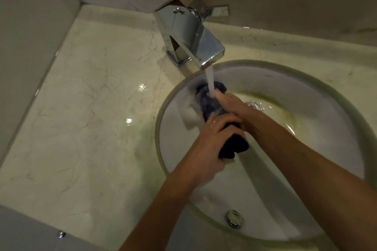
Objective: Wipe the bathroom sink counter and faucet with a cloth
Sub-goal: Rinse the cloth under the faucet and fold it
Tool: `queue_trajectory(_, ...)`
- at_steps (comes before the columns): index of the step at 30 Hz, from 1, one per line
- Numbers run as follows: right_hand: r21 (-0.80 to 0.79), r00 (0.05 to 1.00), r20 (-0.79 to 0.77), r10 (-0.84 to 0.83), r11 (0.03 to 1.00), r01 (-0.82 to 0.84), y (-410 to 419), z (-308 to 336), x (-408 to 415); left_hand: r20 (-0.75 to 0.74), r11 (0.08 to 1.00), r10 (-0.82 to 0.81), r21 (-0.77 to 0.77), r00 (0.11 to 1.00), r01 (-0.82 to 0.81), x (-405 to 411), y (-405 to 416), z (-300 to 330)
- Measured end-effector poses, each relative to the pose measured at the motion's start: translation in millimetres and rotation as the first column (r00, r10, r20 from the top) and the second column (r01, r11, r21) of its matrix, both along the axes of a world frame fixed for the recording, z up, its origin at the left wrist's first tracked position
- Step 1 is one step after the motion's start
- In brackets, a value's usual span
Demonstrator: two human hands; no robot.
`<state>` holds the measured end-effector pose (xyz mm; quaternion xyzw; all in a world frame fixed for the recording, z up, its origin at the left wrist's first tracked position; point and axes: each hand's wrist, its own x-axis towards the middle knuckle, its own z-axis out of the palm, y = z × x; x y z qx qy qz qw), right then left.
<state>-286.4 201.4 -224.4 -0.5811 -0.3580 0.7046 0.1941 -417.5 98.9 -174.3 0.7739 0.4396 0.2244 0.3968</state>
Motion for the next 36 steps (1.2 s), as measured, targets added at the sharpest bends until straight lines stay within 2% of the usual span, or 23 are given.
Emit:
queue_trajectory(2, 0.154, 0.994, -0.033, -0.105, 0.982, 0.109, -13, 18, 5, 0.071, 0.990, 0.047, -0.132, 0.996, -0.037, -3, -15, 8)
queue_trajectory(4, 0.299, 0.987, -0.019, -0.158, 0.942, 0.156, -23, 27, 12, 0.186, 0.953, 0.249, -0.225, 0.951, -0.205, -1, -17, 15)
queue_trajectory(5, 0.356, 0.986, 0.013, -0.166, 0.922, 0.151, -29, 30, 14, 0.204, 0.906, 0.384, -0.272, 0.900, -0.325, 1, -13, 15)
queue_trajectory(7, 0.441, 0.984, 0.033, -0.178, 0.886, 0.145, -41, 31, 14, 0.159, 0.745, 0.620, -0.428, 0.769, -0.512, 6, 3, 16)
queue_trajectory(8, 0.474, 0.984, 0.001, -0.177, 0.866, 0.156, -46, 31, 12, 0.147, 0.676, 0.675, -0.517, 0.723, -0.525, 10, 13, 17)
queue_trajectory(10, 0.550, 0.992, -0.031, -0.119, 0.827, 0.116, -55, 35, 7, 0.192, 0.640, 0.699, -0.598, 0.689, -0.483, 20, 30, 18)
queue_trajectory(13, 0.643, 0.998, 0.041, -0.047, 0.766, 0.010, -56, 39, 6, 0.224, 0.631, 0.736, -0.571, 0.639, -0.526, 27, 46, 21)
queue_trajectory(15, 0.631, 0.997, 0.080, -0.007, 0.775, -0.045, -55, 40, 10, 0.213, 0.597, 0.778, -0.544, 0.591, -0.590, 22, 51, 16)
queue_trajectory(18, 0.589, 1.000, -0.011, -0.006, 0.808, 0.011, -61, 35, 17, 0.231, 0.586, 0.804, -0.463, 0.548, -0.665, 17, 51, 12)
queue_trajectory(20, 0.600, 0.994, 0.106, -0.008, 0.798, -0.058, -60, 22, 24, 0.236, 0.549, 0.835, -0.413, 0.496, -0.727, 20, 51, 12)
queue_trajectory(22, 0.611, 0.953, 0.290, 0.089, 0.749, -0.256, -52, 8, 26, 0.214, 0.494, 0.869, -0.387, 0.445, -0.779, 26, 51, 15)
queue_trajectory(25, 0.625, 0.933, 0.308, 0.184, 0.701, -0.345, -35, -4, 16, 0.279, 0.466, 0.881, -0.378, 0.382, -0.800, 32, 52, 18)
queue_trajectory(28, 0.665, 0.858, 0.502, 0.110, 0.585, -0.465, -9, -13, 6, 0.326, 0.461, 0.874, -0.322, 0.360, -0.827, 36, 47, 21)
queue_trajectory(30, 0.651, 0.808, 0.579, 0.105, 0.537, -0.536, 13, -19, 4, 0.336, 0.452, 0.873, -0.284, 0.354, -0.846, 37, 42, 20)
queue_trajectory(34, 0.483, 0.758, 0.577, 0.304, 0.622, -0.617, 39, -1, 8, 0.315, 0.412, 0.893, -0.284, 0.321, -0.866, 37, 50, 21)
queue_trajectory(36, 0.395, 0.710, 0.614, 0.344, 0.644, -0.655, 32, 11, 12, 0.305, 0.397, 0.902, -0.305, 0.307, -0.865, 36, 57, 22)
